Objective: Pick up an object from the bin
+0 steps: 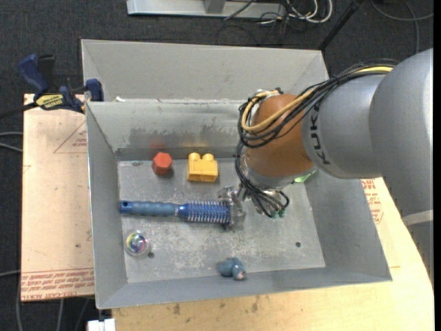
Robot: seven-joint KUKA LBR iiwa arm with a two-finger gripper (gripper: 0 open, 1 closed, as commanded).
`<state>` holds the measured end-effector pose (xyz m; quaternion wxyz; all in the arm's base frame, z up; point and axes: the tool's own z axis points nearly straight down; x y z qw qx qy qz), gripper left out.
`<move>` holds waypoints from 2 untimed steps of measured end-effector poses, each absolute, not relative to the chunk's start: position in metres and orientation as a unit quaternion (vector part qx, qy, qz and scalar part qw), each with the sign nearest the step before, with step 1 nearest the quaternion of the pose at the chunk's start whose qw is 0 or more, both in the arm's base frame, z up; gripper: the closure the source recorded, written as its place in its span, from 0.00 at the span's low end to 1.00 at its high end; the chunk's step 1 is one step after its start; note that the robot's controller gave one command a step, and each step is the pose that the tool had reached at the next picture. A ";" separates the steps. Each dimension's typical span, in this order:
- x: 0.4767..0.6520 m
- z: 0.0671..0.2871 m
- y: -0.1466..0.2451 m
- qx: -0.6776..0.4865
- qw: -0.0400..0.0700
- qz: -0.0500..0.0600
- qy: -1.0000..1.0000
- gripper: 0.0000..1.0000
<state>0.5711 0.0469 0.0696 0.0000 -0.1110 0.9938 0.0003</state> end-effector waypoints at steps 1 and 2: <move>0.657 0.190 0.030 -0.040 0.006 0.000 0.999 1.00; 0.624 0.075 0.023 -0.032 -0.003 0.001 0.999 1.00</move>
Offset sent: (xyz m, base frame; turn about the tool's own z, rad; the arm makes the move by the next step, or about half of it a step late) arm 0.0824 -0.0175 0.1163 0.1434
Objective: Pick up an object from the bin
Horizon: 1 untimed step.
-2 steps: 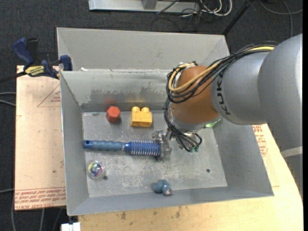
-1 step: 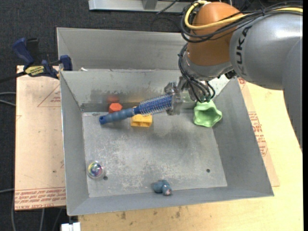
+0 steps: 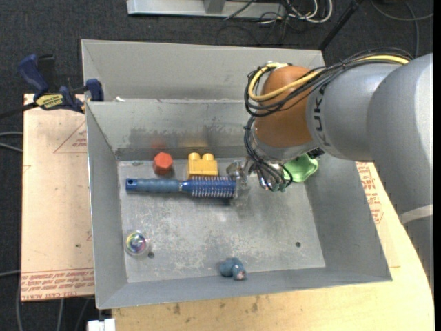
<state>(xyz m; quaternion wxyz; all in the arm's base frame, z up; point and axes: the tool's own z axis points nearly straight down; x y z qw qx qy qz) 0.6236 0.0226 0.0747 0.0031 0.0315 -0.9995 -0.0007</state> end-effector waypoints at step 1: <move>0.646 0.197 0.047 0.011 -0.006 -0.001 -1.000 1.00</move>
Offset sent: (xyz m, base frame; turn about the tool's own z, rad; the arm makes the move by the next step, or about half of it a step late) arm 0.0198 0.0225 0.1172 0.0443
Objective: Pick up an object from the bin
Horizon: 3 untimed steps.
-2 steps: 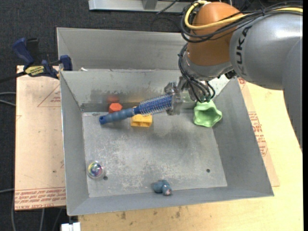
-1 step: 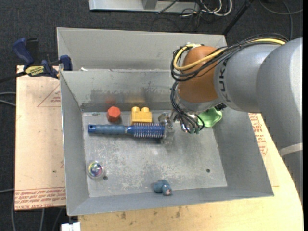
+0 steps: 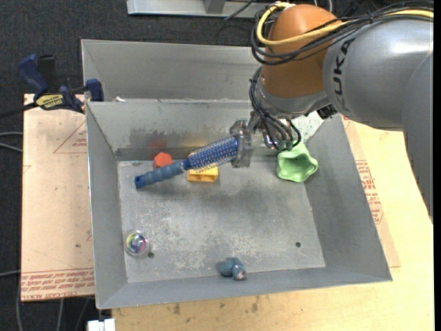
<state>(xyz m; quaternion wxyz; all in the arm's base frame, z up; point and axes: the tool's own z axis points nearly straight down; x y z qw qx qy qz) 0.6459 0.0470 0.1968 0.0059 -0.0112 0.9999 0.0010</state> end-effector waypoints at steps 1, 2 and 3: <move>0.638 0.274 0.026 -0.225 0.005 -0.001 0.974 1.00; 0.637 0.271 0.027 -0.225 0.003 0.000 0.974 0.00; 0.594 0.146 0.031 -0.249 -0.004 0.002 0.969 0.00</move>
Offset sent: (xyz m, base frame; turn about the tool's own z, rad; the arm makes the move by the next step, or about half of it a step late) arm -0.0098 -0.0204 0.0744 -0.4345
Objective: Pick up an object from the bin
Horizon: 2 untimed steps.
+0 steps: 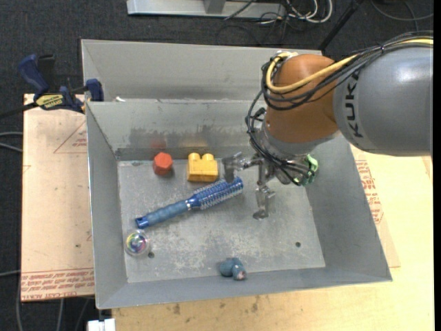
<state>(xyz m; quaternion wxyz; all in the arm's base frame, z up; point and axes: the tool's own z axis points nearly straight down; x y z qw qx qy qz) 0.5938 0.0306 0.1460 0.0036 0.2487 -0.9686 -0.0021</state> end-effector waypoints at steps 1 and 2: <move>0.650 0.070 0.047 0.245 -0.007 -0.002 -0.970 0.00; 0.635 0.075 0.049 0.248 -0.007 0.000 -0.969 0.00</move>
Offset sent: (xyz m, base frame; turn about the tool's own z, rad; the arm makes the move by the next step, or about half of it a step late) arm 0.0525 0.0135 -0.0760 0.0077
